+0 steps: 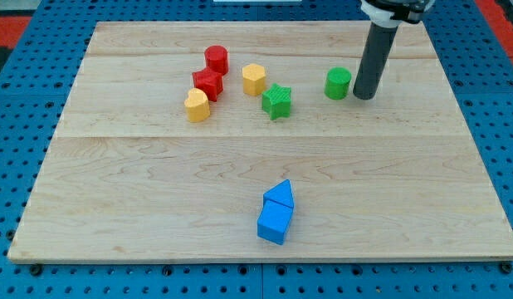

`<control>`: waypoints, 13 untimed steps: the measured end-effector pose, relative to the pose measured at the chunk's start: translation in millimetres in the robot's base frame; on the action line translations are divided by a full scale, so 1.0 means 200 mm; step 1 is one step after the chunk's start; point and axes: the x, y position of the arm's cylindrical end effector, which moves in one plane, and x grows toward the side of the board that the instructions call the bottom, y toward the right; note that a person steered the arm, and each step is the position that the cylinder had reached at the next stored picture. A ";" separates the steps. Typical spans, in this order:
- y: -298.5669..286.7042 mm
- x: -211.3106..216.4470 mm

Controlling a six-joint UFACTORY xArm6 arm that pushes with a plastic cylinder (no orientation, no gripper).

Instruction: Drag the green circle to the right side of the yellow hexagon

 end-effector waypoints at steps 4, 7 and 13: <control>-0.17 0.00; -0.24 0.11; -0.34 -0.06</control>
